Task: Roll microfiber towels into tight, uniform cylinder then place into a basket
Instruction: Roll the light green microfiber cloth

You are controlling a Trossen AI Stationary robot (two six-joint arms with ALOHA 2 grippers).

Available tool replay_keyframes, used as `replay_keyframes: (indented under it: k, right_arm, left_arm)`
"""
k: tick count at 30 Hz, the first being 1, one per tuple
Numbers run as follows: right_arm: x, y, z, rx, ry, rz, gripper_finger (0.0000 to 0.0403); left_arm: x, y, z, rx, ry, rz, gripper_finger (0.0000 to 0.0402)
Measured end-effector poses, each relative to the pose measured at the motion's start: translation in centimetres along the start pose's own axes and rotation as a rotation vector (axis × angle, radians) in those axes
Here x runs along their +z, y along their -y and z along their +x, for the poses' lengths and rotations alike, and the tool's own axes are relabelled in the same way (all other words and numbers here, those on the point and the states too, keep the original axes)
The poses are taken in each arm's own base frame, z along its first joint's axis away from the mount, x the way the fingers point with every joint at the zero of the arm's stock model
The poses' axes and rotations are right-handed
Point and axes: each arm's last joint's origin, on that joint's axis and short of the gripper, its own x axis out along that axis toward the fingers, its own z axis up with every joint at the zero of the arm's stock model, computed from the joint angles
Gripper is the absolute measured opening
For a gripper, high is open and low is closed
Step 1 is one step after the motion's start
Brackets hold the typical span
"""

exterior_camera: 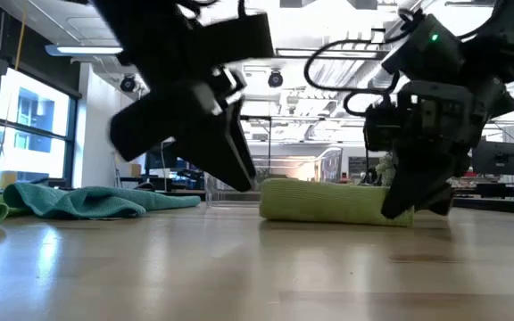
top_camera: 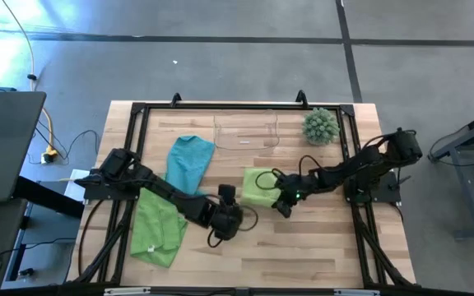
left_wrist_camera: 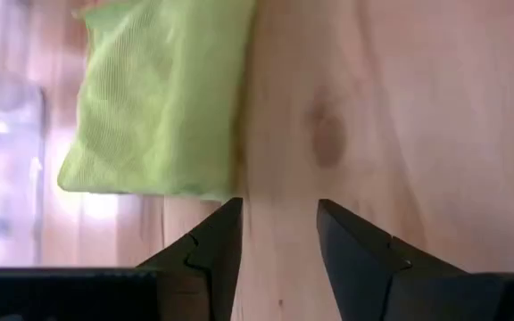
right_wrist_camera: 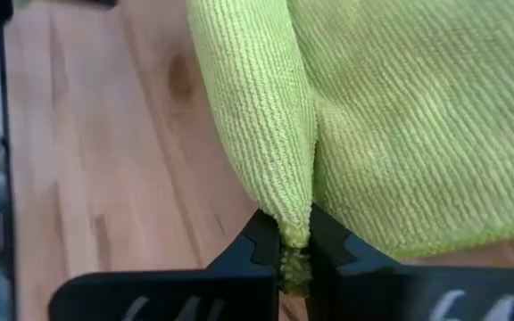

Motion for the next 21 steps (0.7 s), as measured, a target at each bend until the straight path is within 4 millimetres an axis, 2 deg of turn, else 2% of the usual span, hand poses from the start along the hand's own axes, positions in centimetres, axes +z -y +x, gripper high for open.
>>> replay_keyframes:
  k: [4,7,9,15,21]
  right_arm:
    - [0.6,0.5,-0.1,0.043,-0.024,0.044,0.0001]
    - [0.8,0.7,-0.2,0.057,-0.028,0.053,0.0001]
    - [0.9,0.7,-0.2,0.057,-0.026,0.055,0.0001]
    - [0.9,0.8,-0.2,0.057,-0.024,0.059,0.0001]
    - [0.9,0.8,-0.2,0.057,-0.023,0.061,0.0001]
  left_arm:
    - [0.8,0.9,-0.8,0.077,0.092,0.096,0.0136]
    - [1.5,0.5,-0.5,0.133,0.141,0.106,0.0136]
    - [1.8,-0.2,0.4,0.135,0.151,0.08,0.0136]
    - [1.0,-2.3,4.1,0.033,0.086,0.016,0.0126]
    - [0.6,-4.4,5.5,0.034,0.058,-0.025,0.0109]
